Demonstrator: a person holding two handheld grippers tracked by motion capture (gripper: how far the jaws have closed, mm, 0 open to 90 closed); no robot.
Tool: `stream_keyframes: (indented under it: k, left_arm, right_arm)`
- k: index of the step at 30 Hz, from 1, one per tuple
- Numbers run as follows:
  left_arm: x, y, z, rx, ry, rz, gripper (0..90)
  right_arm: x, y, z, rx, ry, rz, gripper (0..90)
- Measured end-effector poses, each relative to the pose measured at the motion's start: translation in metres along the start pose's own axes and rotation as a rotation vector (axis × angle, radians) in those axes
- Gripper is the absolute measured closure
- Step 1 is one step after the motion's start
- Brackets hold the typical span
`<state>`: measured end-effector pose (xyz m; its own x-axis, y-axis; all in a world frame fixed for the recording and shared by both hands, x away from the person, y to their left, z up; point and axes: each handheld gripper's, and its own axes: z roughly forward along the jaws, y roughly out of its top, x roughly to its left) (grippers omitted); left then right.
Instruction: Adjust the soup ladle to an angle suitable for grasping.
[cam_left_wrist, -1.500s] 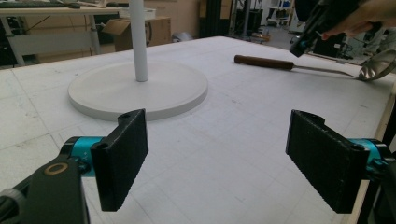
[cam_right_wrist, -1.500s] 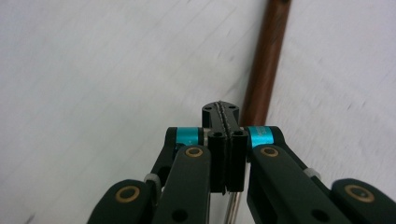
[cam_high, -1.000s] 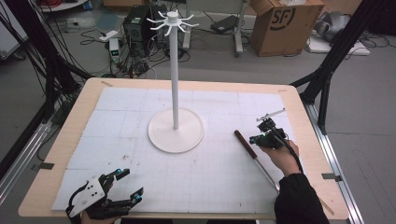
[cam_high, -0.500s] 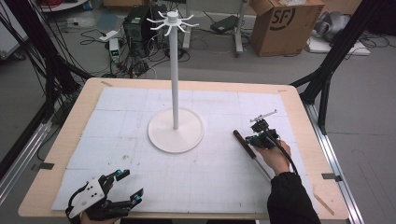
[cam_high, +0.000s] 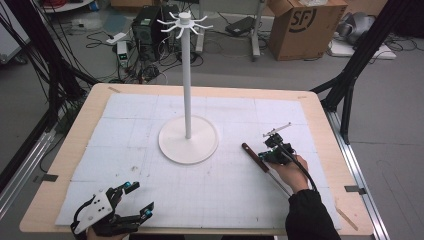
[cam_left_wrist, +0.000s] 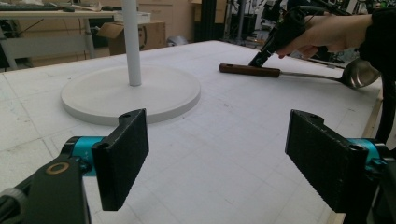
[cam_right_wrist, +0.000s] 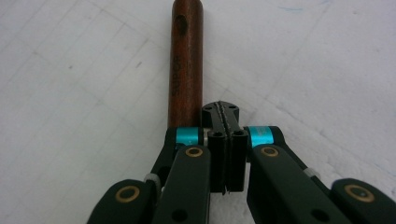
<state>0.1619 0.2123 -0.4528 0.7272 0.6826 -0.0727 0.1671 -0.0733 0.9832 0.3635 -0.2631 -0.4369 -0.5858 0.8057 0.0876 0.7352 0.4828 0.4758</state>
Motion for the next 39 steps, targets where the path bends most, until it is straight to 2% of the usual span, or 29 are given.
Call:
stream_keyframes:
  k: [7, 19, 28, 29, 33, 34, 39]
  left_arm:
    - [0.0, 0.0, 0.001, -0.002, -0.003, 0.001, 22.0]
    - [-0.002, 0.001, -0.001, -0.009, -0.003, 0.003, 22.1]
    - [-0.002, 0.001, -0.001, -0.011, -0.004, 0.008, 22.2]
    - [-0.002, 0.001, -0.001, -0.011, -0.003, 0.007, 22.2]
    - [-0.002, 0.001, -0.001, -0.012, -0.002, 0.009, 22.2]
    - [-0.002, 0.001, -0.001, -0.011, -0.003, 0.008, 22.2]
    - [-0.002, 0.002, -0.001, -0.011, -0.003, 0.01, 22.2]
  right_arm:
    - [0.016, 0.001, 0.002, 0.013, 0.047, -0.052, 90.0]
    - [0.042, 0.004, 0.004, 0.022, 0.1, -0.099, 90.0]
    - [0.051, 0.001, 0.005, 0.023, 0.123, -0.113, 90.0]
    - [0.051, 0.001, 0.005, 0.019, 0.126, -0.128, 90.0]
    - [0.058, 0.002, 0.006, 0.025, 0.139, -0.136, 90.0]
    - [0.059, 0.002, 0.007, 0.017, 0.135, -0.153, 90.0]
    - [0.065, 0.003, 0.006, 0.029, 0.142, -0.158, 90.0]
